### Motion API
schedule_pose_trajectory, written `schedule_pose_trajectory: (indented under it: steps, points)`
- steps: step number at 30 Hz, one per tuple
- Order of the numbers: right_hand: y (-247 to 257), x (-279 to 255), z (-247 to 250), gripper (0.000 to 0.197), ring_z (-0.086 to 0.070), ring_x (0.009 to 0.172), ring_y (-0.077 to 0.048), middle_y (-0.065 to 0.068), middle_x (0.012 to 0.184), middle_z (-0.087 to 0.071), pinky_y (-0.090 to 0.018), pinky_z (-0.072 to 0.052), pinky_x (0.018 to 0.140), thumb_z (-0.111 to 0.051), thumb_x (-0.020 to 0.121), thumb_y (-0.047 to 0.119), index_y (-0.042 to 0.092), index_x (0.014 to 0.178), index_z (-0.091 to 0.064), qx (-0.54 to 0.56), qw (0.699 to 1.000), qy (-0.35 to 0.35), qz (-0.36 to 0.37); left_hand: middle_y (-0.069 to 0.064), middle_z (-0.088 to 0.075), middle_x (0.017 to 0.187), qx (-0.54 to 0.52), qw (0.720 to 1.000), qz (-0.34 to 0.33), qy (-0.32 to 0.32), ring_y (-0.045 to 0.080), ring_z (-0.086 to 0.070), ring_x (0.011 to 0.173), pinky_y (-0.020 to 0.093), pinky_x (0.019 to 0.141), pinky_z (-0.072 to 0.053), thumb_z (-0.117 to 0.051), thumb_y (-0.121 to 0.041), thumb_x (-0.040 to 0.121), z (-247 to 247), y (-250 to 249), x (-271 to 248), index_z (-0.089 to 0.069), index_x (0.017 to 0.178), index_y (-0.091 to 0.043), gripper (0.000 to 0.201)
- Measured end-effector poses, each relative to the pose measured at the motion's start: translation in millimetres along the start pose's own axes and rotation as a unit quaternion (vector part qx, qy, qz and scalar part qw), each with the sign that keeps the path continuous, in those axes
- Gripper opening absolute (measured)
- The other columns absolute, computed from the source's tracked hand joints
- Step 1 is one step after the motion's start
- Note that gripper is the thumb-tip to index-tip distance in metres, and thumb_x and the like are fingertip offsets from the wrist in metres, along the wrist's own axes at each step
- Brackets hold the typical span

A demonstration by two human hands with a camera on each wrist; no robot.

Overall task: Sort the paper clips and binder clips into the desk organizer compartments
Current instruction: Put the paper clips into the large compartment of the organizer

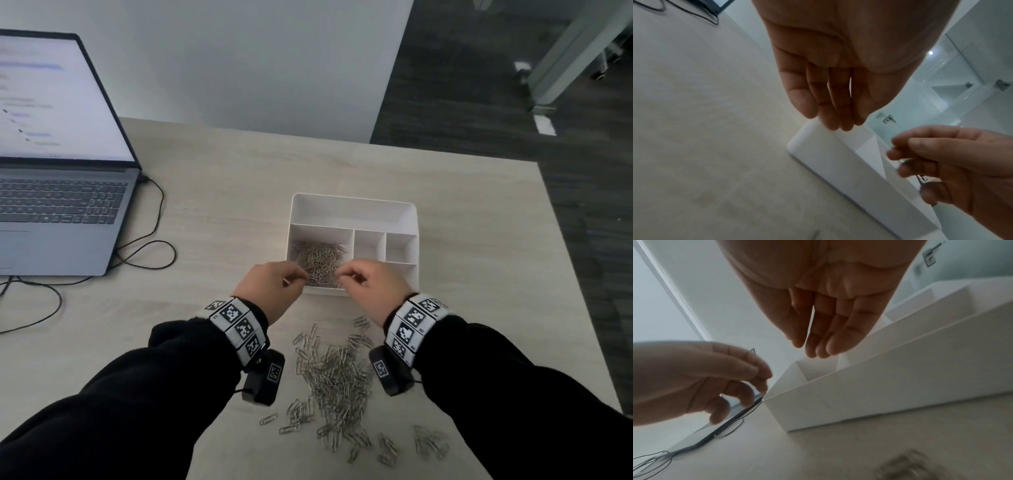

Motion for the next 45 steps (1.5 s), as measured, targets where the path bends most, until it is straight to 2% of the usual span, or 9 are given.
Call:
schedule_pose_trajectory:
  steps: [4,8,12,20,24,28,34,40,45]
  points:
    - [-39,-34,-12,0.020,-0.061,0.086,-0.005,0.008,0.097,-0.067,-0.027,-0.054,0.084,-0.052,0.097,0.026,0.022,0.103,-0.070,-0.040,0.999,0.006,-0.010,-0.009,-0.067,0.101,0.047,0.998,0.012,0.035,0.008,-0.060,0.086,0.024,0.086,-0.048,-0.058,-0.022,0.089,-19,22,-31,-0.071,0.107,-0.028,0.023]
    - [-72,-51,-32,0.047,-0.039,0.128,-0.015,0.006,0.138,-0.046,-0.032,-0.034,0.111,-0.051,0.091,0.028,0.024,0.138,-0.050,-0.121,0.989,0.068,-0.055,0.001,-0.042,0.139,0.160,0.980,0.046,0.112,0.024,-0.043,0.124,0.036,0.108,-0.038,-0.054,-0.033,0.085,-49,38,-50,-0.045,0.140,-0.024,0.057]
    - [-73,-62,-49,0.078,-0.022,0.138,-0.023,0.005,0.153,-0.021,-0.047,-0.030,0.113,-0.050,0.081,0.046,0.026,0.151,-0.022,-0.228,0.964,0.118,-0.068,-0.002,-0.034,0.140,0.246,0.961,-0.001,0.123,0.026,-0.038,0.124,0.043,0.103,-0.043,-0.055,-0.044,0.076,-76,24,-68,-0.033,0.140,-0.027,0.070]
    - [-71,-108,-82,0.079,-0.026,0.134,-0.025,0.004,0.146,-0.025,-0.049,-0.031,0.111,-0.054,0.079,0.055,0.031,0.149,-0.024,-0.265,0.950,0.166,0.013,-0.002,-0.031,0.140,0.267,0.950,-0.071,0.144,0.026,-0.035,0.128,0.043,0.104,-0.041,-0.056,-0.055,0.072,-110,19,-104,-0.026,0.145,-0.027,0.083]
    - [-77,-122,-88,0.103,-0.029,0.132,-0.023,0.004,0.145,-0.023,-0.048,-0.033,0.110,-0.057,0.067,0.076,0.031,0.151,-0.015,-0.260,0.955,0.145,-0.009,-0.004,-0.027,0.139,0.269,0.954,-0.053,0.122,0.023,-0.034,0.126,0.043,0.100,-0.044,-0.058,-0.076,0.056,-112,27,-119,-0.015,0.146,-0.030,0.110]
    - [-73,-127,-97,0.113,-0.028,0.129,-0.025,0.001,0.142,-0.021,-0.045,-0.037,0.107,-0.065,0.062,0.074,0.031,0.151,-0.010,-0.251,0.958,0.136,-0.031,-0.003,-0.026,0.137,0.285,0.950,-0.043,0.120,0.024,-0.035,0.123,0.043,0.094,-0.048,-0.067,-0.078,0.049,-123,23,-122,-0.009,0.146,-0.032,0.122]
    - [-69,-127,-111,0.080,-0.048,0.111,-0.026,-0.002,0.124,-0.033,-0.043,-0.050,0.093,-0.069,0.077,0.050,0.033,0.143,-0.028,-0.183,0.978,0.095,-0.026,0.002,-0.033,0.129,0.251,0.958,-0.046,0.131,0.026,-0.044,0.114,0.045,0.088,-0.054,-0.075,-0.058,0.064,-136,11,-116,-0.020,0.144,-0.032,0.100]
    - [-67,-133,-112,0.038,-0.057,0.088,-0.026,-0.002,0.113,-0.043,-0.032,-0.047,0.073,-0.057,0.088,0.031,0.026,0.125,-0.049,-0.149,0.985,0.087,-0.023,0.005,-0.042,0.117,0.208,0.969,-0.046,0.123,0.031,-0.061,0.096,0.043,0.082,-0.054,-0.060,-0.036,0.086,-134,10,-120,-0.048,0.118,-0.024,0.036]
    - [-69,-131,-106,0.024,-0.054,0.089,-0.024,-0.002,0.107,-0.046,-0.034,-0.047,0.077,-0.055,0.087,0.022,0.023,0.111,-0.056,-0.115,0.989,0.077,-0.046,0.004,-0.049,0.114,0.181,0.976,-0.028,0.122,0.030,-0.062,0.091,0.040,0.080,-0.053,-0.053,-0.017,0.085,-129,11,-111,-0.056,0.110,-0.022,0.026]
Point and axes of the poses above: each hand's wrist, its own x-axis towards the middle knuckle, its own z-axis out of the back of the hand, y = z × x, the point moved 1 cm from there along x, towards the middle knuckle
